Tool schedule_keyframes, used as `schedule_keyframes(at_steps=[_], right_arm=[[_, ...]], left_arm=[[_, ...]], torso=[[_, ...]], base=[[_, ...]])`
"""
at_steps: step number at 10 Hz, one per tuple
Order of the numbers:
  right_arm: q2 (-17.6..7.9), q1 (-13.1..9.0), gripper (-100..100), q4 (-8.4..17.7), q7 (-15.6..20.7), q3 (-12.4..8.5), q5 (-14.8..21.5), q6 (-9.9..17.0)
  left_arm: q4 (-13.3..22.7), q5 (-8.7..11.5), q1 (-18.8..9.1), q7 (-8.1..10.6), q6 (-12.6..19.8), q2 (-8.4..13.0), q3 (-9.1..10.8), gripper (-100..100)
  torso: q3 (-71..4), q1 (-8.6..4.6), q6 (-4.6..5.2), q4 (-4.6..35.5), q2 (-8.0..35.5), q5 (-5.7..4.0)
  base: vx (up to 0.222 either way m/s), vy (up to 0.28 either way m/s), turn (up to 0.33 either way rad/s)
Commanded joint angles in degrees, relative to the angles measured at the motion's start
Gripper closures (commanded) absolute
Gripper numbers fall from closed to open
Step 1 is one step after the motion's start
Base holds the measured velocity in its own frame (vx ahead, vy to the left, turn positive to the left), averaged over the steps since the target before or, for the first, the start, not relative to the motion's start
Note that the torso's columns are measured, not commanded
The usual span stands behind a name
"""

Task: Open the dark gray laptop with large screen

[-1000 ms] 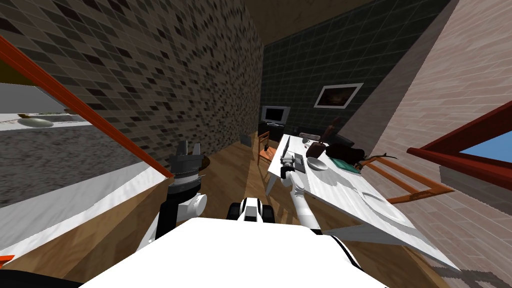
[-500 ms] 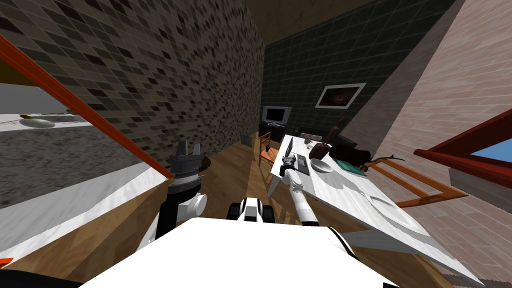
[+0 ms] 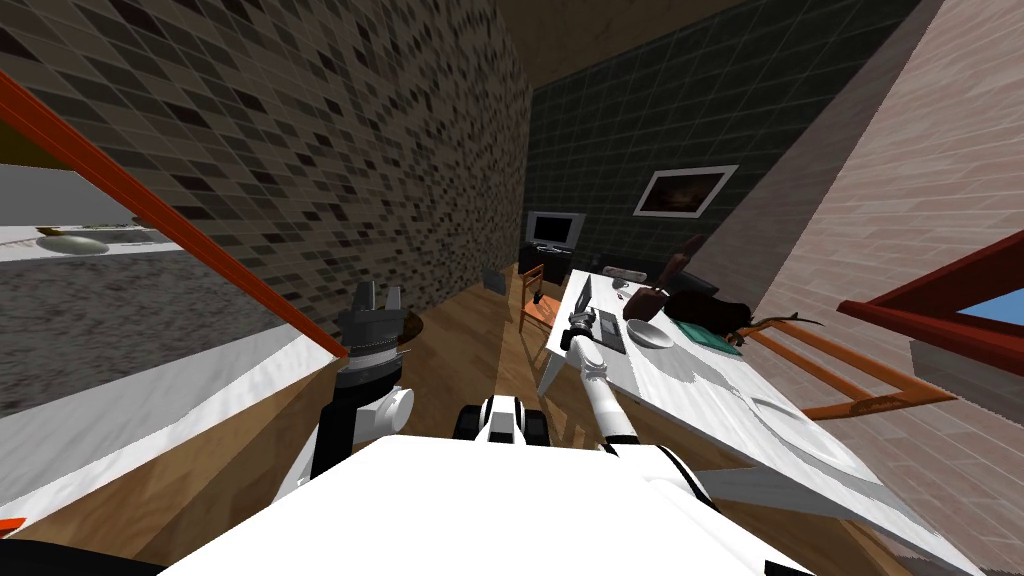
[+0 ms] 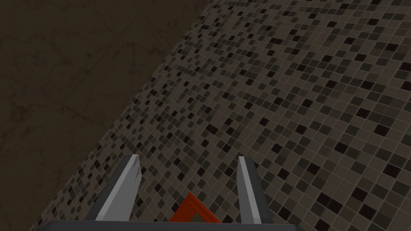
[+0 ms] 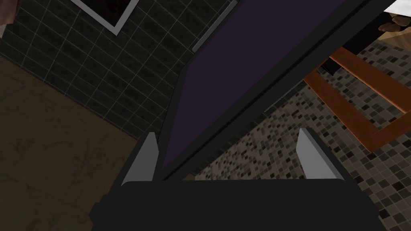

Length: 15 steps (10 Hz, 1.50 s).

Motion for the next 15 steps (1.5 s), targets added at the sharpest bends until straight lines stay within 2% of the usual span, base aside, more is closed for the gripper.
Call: schedule_keyframes(at_steps=[1, 11, 13, 14, 15], right_arm=[[0.2, 0.5, 100, -0.54, -1.8, -0.43, -0.12, -0.9], [2.04, 5.07, 100, -5.4, -17.54, -4.24, -1.24, -9.05], [2.06, 4.81, 100, -5.21, -17.54, -4.12, -1.11, -8.93], [3.31, 2.0, 100, -2.37, -14.93, -7.02, -3.99, -11.86], [3.31, 2.0, 100, -1.85, -13.36, -8.55, -4.7, -12.74]], left_arm=[[0.0, 0.0, 0.0, 0.0, 0.0, 0.0, 0.0, 0], [0.0, 0.0, 0.0, 0.0, 0.0, 0.0, 0.0, 0], [0.0, 0.0, 0.0, 0.0, 0.0, 0.0, 0.0, 0], [0.0, 0.0, 0.0, 0.0, 0.0, 0.0, 0.0, 0], [0.0, 0.0, -0.01, 0.0, 0.0, 0.0, 0.0, 0]], torso=[[-0.02, 0.06, -0.01, -0.01, -0.03, 0.01], [-0.05, 0.02, 0.11, -0.04, -0.09, 0.02], [-0.04, 0.08, 0.03, -0.04, -0.07, 0.02], [-0.05, 0.15, -0.03, -0.05, -0.1, 0.04], [-0.06, 0.14, -0.11, -0.05, -0.1, 0.03]], base=[[0.01, -0.006, -0.072], [0.017, -0.012, -0.069], [0.005, -0.006, -0.012], [-0.04, -0.017, 0.036], [-0.048, -0.024, 0.049]])
